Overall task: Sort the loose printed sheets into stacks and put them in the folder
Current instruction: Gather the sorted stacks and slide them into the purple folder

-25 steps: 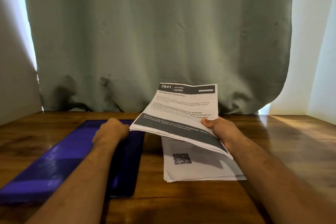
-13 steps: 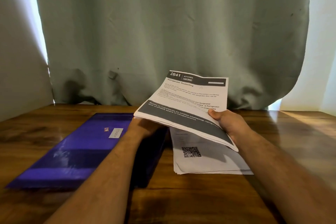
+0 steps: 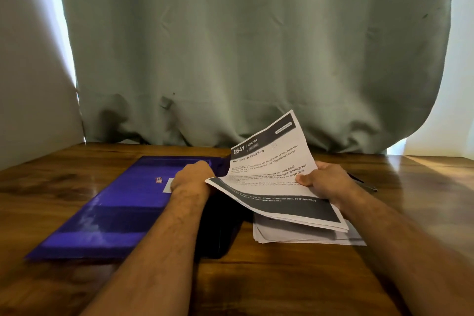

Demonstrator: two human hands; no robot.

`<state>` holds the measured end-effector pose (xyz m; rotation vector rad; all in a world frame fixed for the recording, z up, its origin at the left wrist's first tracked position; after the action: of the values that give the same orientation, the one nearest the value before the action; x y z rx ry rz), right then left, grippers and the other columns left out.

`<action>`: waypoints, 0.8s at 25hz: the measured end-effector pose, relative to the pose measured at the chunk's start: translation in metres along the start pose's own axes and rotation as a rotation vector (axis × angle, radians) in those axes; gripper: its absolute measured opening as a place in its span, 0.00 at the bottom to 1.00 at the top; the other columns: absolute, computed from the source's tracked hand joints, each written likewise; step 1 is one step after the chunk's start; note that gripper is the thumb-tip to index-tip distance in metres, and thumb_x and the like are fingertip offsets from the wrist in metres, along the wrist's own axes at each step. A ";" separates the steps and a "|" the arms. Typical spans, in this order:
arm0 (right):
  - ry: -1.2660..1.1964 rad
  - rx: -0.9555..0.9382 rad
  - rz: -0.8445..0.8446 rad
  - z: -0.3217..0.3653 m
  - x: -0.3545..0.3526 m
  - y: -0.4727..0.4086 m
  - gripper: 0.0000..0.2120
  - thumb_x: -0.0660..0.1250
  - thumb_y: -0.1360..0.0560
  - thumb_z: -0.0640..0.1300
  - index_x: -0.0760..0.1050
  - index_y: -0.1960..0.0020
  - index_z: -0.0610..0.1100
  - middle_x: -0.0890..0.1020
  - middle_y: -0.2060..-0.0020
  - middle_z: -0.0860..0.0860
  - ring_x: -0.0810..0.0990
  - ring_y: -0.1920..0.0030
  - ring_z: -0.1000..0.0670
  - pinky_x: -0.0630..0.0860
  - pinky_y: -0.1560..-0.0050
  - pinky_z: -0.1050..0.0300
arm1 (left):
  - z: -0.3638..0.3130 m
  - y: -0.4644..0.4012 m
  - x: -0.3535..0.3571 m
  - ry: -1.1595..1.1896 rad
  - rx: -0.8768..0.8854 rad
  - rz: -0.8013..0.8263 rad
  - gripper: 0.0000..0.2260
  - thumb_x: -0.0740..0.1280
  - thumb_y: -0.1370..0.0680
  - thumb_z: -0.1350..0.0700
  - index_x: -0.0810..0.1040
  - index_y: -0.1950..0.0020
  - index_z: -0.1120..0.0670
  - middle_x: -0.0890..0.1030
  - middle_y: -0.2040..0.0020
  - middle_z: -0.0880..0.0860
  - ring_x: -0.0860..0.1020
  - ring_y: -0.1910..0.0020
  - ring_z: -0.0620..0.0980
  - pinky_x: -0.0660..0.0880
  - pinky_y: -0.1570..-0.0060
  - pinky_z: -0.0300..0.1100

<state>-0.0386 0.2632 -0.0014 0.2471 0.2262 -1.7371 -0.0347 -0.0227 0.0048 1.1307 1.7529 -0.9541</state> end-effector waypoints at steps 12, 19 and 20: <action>0.205 0.041 0.051 -0.004 -0.007 0.003 0.20 0.73 0.26 0.41 0.76 0.36 0.42 0.81 0.41 0.47 0.77 0.60 0.53 0.68 0.68 0.61 | -0.012 -0.003 -0.062 0.021 0.229 -0.328 0.09 0.68 0.25 0.57 0.82 0.46 0.54 0.83 0.47 0.58 0.80 0.48 0.61 0.78 0.46 0.50; 0.099 0.019 0.120 -0.004 -0.002 -0.009 0.16 0.74 0.27 0.38 0.79 0.40 0.42 0.83 0.43 0.48 0.81 0.49 0.48 0.73 0.46 0.55 | -0.030 -0.004 -0.082 -0.043 0.327 -0.273 0.10 0.68 0.29 0.54 0.86 0.51 0.54 0.85 0.51 0.56 0.81 0.52 0.59 0.81 0.48 0.51; 0.069 0.014 0.120 -0.004 -0.005 -0.011 0.16 0.73 0.27 0.38 0.79 0.41 0.41 0.83 0.44 0.48 0.82 0.49 0.48 0.74 0.46 0.54 | -0.027 -0.004 -0.077 -0.020 0.331 -0.274 0.09 0.68 0.28 0.54 0.87 0.53 0.53 0.85 0.53 0.56 0.81 0.53 0.58 0.81 0.48 0.50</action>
<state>-0.0482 0.2708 -0.0034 0.3249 0.2449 -1.6135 -0.0245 -0.0235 0.0860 1.0928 1.8073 -1.4595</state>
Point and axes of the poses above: each hand's wrist, its own y-axis away from the middle knuckle, its own x-axis out of the palm, z = x × y, the point moved 6 cm from there along -y, towards the middle knuckle
